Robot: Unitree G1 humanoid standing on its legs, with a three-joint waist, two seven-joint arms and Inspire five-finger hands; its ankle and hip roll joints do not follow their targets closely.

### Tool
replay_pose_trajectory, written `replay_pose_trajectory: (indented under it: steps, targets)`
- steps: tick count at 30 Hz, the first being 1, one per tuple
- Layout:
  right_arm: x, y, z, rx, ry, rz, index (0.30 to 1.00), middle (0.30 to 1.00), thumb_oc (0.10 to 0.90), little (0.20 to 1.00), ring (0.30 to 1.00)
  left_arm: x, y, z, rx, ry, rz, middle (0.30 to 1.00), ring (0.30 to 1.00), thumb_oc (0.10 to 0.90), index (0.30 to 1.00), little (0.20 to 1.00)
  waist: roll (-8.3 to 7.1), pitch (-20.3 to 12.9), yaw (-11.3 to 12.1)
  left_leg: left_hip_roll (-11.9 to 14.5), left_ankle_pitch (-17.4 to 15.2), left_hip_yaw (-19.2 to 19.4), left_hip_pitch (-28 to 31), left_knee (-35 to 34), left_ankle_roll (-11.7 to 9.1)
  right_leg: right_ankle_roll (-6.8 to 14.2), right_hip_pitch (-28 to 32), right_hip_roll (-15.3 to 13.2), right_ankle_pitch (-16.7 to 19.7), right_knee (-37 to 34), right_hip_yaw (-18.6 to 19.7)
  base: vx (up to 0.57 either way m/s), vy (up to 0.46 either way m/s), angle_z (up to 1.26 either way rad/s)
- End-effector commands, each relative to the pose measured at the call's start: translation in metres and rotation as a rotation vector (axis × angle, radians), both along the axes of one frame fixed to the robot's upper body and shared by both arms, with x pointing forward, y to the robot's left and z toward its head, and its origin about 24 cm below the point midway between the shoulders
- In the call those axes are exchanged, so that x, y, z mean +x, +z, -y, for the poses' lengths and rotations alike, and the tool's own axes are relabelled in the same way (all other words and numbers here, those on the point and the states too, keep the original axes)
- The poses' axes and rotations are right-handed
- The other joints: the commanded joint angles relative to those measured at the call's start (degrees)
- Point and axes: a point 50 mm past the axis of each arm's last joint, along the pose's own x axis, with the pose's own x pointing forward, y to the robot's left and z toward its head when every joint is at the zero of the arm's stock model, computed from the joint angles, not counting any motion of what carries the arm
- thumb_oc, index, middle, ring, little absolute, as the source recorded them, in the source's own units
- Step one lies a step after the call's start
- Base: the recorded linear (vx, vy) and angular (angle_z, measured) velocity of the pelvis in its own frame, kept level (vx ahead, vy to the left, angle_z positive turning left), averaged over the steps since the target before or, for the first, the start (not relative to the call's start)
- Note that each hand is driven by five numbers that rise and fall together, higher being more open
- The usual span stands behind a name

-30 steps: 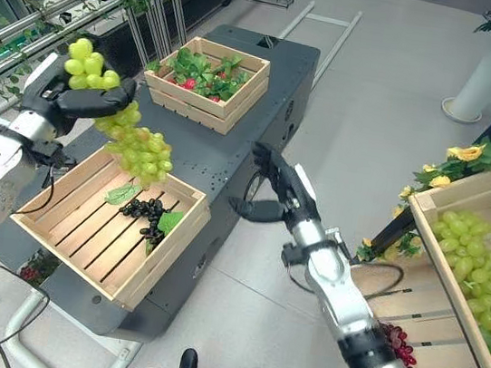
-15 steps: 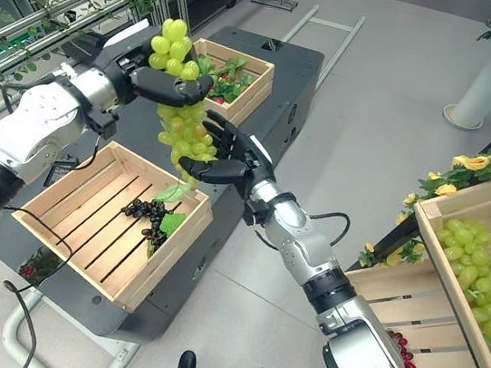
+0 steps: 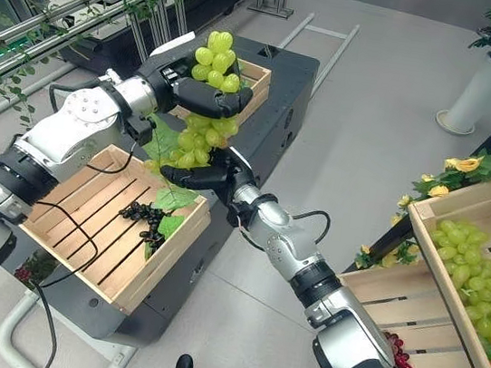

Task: Pick up the fruits from the basket on one side to the basket on the other side

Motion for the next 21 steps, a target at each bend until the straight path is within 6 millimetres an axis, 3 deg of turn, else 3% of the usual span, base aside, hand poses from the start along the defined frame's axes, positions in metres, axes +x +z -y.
replay_pose_trajectory:
  steps: [1,7,8,9,21]
  targets:
    - [0.006,0.059,-0.036,0.213,0.02,0.16,0.9,0.9,0.8,0.9,0.9,0.004,0.063,0.016,-0.172,-0.039,0.15,0.3,0.3,0.4,0.3,0.3,-1.15,-11.8,0.9,-3.7,-3.7,-0.9,0.8,0.0,0.1,-1.4,-0.4,-0.7,1.0,0.0,1.1,0.0,0.0,0.0]
    - [0.007,0.083,-0.042,0.31,-0.014,0.232,0.9,0.9,0.8,0.9,0.9,0.007,0.053,0.02,-0.151,-0.05,0.11,0.3,0.3,0.4,0.3,0.3,-1.08,-12.2,1.4,-3.8,-3.7,-1.3,0.9,0.0,0.3,-1.4,-0.2,-0.7,1.1,0.0,1.1,0.0,0.0,0.0]
    - [0.007,0.085,-0.043,0.325,-0.01,0.238,0.745,0.745,0.696,0.745,0.745,0.007,0.052,0.02,-0.153,-0.05,0.106,0.3,0.3,0.4,0.3,0.3,-1.11,-12.3,1.5,-3.8,-3.7,-1.4,0.9,0.0,0.4,-1.4,-0.2,-0.7,1.1,0.0,1.1,0.0,0.0,0.0]
    - [0.007,0.087,-0.043,0.338,-0.009,0.241,0.3,0.3,0.4,0.3,0.3,0.007,0.052,0.02,-0.156,-0.048,0.104,0.3,0.3,0.4,0.3,0.3,-1.12,-12.4,1.5,-3.9,-3.7,-1.4,0.9,0.0,0.4,-1.3,-0.2,-0.8,1.1,0.0,1.1,0.0,0.0,0.0]
    - [0.01,0.075,-0.039,0.407,-0.045,0.179,0.3,0.3,0.4,0.3,0.3,0.014,0.054,0.005,-0.218,0.067,0.116,0.3,0.3,0.4,0.3,0.3,-1.23,-12.7,1.7,-3.8,-3.7,-1.8,0.9,0.0,0.4,-1.2,-0.2,-0.9,1.1,0.0,0.9,0.0,0.0,0.0]
